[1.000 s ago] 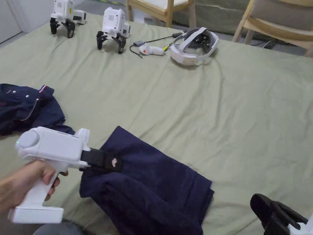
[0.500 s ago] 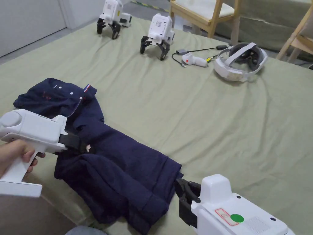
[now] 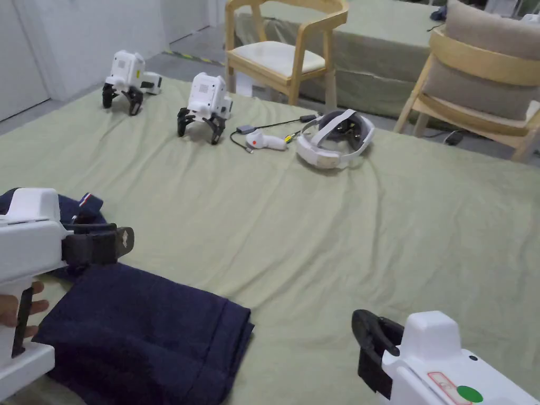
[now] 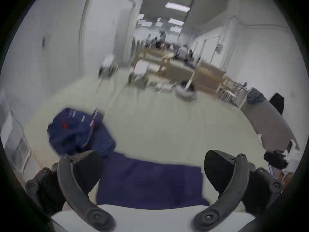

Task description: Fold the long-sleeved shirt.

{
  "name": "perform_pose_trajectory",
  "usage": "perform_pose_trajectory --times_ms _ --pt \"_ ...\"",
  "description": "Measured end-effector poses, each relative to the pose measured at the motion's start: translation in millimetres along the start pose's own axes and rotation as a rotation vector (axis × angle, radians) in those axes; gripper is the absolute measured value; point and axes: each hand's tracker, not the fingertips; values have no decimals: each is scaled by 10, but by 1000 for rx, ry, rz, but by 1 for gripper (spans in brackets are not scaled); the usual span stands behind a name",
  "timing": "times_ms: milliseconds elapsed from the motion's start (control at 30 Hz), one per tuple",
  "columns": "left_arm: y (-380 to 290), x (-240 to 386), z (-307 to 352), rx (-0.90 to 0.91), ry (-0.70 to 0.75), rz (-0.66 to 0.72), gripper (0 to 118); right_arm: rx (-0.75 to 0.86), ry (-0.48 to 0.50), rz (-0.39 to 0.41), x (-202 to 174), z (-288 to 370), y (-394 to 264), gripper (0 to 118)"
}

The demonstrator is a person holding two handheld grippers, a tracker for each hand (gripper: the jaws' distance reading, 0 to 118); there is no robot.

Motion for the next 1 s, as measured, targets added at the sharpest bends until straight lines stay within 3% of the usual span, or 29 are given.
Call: perform_pose_trajectory --times_ms 67,200,333,433,467,500,533,600,700,1000 --pt "40 676 103 65 -47 2 111 66 -116 4 263 273 139 0" --pt "-8 2023 210 301 19 -153 111 215 -374 19 719 834 409 0" --pt "28 2914 142 428 -22 -93 111 316 -519 48 1062 1210 601 0" --pt "136 3392 109 476 -7 -164 111 392 -597 79 1222 1374 722 0" --pt "167 3517 123 507 12 -199 111 401 -614 76 1264 1414 767 8" --pt "210 3604 140 529 -4 -192 111 414 -622 65 1304 1447 811 26" --pt "245 3682 148 529 -16 -191 111 416 -623 64 1358 1462 860 65" --pt "318 3758 150 541 -29 -198 111 425 -631 58 1416 1496 942 117" --pt "387 3792 145 515 -71 -191 111 501 -634 76 1416 1538 1008 118" --pt "385 3817 221 530 -59 -263 111 488 -640 50 1504 1501 1059 118"
